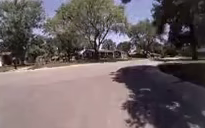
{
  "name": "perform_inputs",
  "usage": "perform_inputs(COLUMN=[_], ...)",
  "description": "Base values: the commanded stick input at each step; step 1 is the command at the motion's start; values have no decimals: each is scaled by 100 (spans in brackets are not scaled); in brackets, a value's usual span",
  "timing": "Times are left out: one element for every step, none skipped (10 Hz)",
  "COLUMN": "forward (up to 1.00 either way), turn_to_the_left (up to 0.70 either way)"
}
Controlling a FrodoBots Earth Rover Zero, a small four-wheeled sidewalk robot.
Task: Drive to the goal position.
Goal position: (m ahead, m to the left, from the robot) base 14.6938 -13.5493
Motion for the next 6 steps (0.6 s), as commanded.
perform_inputs(forward=[70,70,70,70,70,70], turn_to_the_left=[0,0,0,0,0,0])
